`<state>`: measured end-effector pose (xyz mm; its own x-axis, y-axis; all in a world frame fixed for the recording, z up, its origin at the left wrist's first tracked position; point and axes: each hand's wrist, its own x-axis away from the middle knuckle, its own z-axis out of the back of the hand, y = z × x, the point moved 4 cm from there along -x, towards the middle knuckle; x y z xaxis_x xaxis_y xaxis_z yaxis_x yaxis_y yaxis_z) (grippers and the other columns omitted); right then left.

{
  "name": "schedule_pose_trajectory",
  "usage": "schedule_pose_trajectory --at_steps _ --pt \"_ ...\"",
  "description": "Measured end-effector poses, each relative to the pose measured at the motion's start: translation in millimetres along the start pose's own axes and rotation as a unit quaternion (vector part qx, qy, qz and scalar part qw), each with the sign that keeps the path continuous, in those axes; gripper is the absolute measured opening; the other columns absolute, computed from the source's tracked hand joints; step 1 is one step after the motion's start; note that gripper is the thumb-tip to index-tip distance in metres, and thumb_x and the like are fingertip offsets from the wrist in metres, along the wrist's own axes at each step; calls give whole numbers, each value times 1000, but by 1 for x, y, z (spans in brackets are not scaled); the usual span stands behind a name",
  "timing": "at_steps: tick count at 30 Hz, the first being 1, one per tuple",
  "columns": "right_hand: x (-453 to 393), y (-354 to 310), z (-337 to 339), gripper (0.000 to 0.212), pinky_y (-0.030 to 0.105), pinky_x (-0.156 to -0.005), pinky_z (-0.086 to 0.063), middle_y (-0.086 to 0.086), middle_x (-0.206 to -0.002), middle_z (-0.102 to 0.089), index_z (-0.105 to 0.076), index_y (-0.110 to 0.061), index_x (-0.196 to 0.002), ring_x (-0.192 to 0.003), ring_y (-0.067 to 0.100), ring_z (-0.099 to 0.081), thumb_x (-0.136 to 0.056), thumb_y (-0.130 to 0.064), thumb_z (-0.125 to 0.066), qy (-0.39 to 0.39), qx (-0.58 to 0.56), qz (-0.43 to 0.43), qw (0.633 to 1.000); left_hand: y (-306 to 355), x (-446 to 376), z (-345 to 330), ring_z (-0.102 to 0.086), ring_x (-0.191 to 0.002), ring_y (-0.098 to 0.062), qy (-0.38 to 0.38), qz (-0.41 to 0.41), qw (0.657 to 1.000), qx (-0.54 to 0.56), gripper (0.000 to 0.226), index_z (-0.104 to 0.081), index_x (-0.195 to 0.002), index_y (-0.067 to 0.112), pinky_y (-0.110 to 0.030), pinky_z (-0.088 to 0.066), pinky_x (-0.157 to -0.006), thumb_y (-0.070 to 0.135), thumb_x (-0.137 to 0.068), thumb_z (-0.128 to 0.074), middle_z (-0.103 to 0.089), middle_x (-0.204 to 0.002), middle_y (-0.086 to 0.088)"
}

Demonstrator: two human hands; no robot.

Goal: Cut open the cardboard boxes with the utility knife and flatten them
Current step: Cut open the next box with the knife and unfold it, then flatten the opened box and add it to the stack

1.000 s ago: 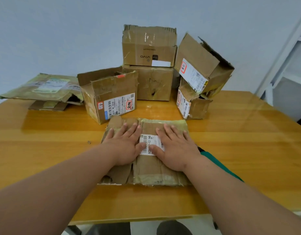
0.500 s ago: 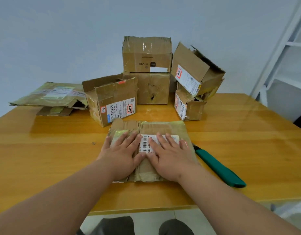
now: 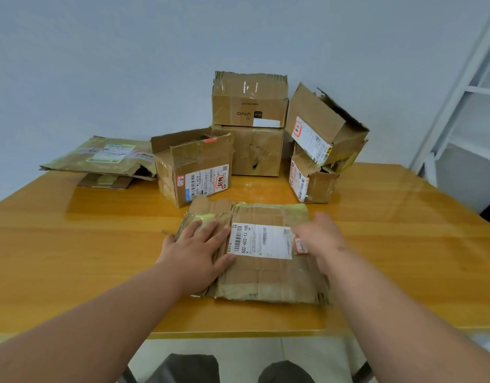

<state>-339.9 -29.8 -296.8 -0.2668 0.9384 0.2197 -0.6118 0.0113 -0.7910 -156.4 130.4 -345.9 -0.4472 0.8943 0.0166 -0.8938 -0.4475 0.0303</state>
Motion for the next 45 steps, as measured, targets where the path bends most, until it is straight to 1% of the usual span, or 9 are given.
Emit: schedule_pose_trajectory --at_steps 3,11,23,27,30,35,38,41,45 --pt "0 4 7 23 32 -62 -51 12 -88 -69 -63 -4 -107 -72 25 -65 -86 -11 -69 -42 -130 -77 988 -8 8 4 0 -146 -19 11 -18 1000 -6 79 16 -142 57 -56 -12 -113 86 -70 8 6 -160 19" --pt "22 3 -1 22 50 -66 -60 19 -97 -72 -54 -12 -106 -77 36 -73 -93 5 -53 -128 -222 -45 965 -27 27 15 3 -148 -17 2 -28 999 -27 71 16 -143 56 -54 -5 -116 81 -82 -10 9 -160 17" --pt "70 -24 6 21 52 -73 -60 13 -100 -70 -55 -12 -103 -74 27 -73 -92 6 -57 -77 -461 77 880 -42 76 73 -7 -143 -27 200 103 974 27 64 1 -147 52 -52 -17 -113 72 -88 -15 2 -161 8" --pt "88 -34 -5 23 54 -72 -60 15 -98 -69 -53 -13 -99 -73 27 -74 -91 8 -57 -91 -524 79 843 -42 99 93 -50 -108 -28 238 119 964 5 57 9 -146 52 -46 -40 -93 64 -92 -8 -32 -138 -8" --pt "101 -45 -14 26 35 -56 -59 11 -99 -68 -52 -14 -99 -67 19 -74 -91 10 -57 -104 -574 75 809 -43 106 101 -55 -69 -17 170 137 971 98 59 24 -139 58 -35 -46 -61 71 -89 -4 -52 -97 0" --pt "122 -66 -38 24 39 -64 -59 14 -100 -70 -53 -12 -100 -75 24 -75 -91 10 -57 -173 -599 61 779 -49 116 114 -64 -93 -18 175 108 824 528 68 0 -143 63 -39 -58 -77 45 -98 -47 -57 -114 10" --pt "126 -74 -48 25 39 -65 -57 10 -88 -76 -59 -11 -108 -78 25 -74 -91 7 -57 -197 -584 53 786 -69 118 123 -63 -86 -8 272 150 779 544 76 -15 -147 54 -23 -56 -61 21 -94 -59 -52 -136 6" --pt "120 -82 -49 28 38 -66 -56 5 -72 -75 -61 -8 -117 -77 24 -70 -90 1 -59 -179 -579 38 794 -91 116 128 -60 -83 -6 335 170 781 499 82 -16 -147 50 -25 -52 -55 16 -89 -63 -59 -117 11" --pt "111 -106 -50 56 37 -64 -56 14 -106 -68 -45 -19 -134 -85 29 -71 -87 2 -66 -133 -542 83 826 -117 109 139 -59 -87 -3 389 177 754 499 77 -25 -139 48 -29 -52 -66 15 -84 -67 -53 -97 27"
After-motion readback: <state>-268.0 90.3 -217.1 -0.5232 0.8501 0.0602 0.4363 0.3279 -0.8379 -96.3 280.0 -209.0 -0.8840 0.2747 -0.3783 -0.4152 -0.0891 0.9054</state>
